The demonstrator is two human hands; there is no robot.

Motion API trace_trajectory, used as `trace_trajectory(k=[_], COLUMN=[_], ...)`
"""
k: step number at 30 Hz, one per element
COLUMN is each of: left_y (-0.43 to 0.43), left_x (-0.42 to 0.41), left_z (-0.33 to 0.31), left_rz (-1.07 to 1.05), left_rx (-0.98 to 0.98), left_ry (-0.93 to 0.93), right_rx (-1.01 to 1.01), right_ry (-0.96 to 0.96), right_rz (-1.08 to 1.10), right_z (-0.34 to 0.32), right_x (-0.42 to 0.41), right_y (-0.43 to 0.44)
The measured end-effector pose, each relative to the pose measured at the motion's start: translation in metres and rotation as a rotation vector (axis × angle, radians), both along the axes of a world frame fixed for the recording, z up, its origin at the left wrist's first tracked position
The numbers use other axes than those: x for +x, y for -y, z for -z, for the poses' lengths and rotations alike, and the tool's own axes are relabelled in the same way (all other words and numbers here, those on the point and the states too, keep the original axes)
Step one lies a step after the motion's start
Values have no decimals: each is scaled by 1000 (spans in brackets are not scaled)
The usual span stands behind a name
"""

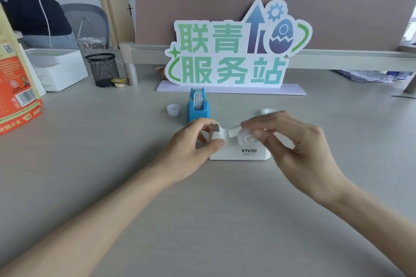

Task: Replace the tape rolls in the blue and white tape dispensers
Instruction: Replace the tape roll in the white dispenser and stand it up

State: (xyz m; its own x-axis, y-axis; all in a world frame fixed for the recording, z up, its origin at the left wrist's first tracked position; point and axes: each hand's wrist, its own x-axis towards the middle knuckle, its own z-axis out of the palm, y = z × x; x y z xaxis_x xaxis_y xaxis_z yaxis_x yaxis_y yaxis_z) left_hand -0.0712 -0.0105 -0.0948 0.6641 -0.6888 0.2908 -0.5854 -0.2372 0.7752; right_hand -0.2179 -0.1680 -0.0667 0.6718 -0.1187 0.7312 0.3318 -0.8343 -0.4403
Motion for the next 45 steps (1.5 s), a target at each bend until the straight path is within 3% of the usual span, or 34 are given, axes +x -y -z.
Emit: trace_trajectory(k=[5, 10, 15, 18, 28, 37, 45], left_y=[-1, -10, -11, -10, -12, -11, -13], left_x=[0, -9, -21, -23, -19, -21, -19], left_z=[2, 3, -5, -4, -3, -1, 2], left_rz=[-103, -105, 12, 83, 120, 96, 60], left_rx=[12, -83, -100, -25, 5, -34, 38], left_ry=[108, 414, 787, 874, 847, 823, 493], right_rx=[478, 838, 986, 1009, 933, 991, 879], right_ry=[-258, -381, -430, -457, -480, -456, -490], right_rz=[-43, -126, -134, -140, -122, -118, -83], right_z=[13, 17, 14, 13, 11, 13, 14], right_x=[6, 10, 11, 11, 9, 10, 10], right_y=[-12, -8, -6, -6, -6, -4, -6])
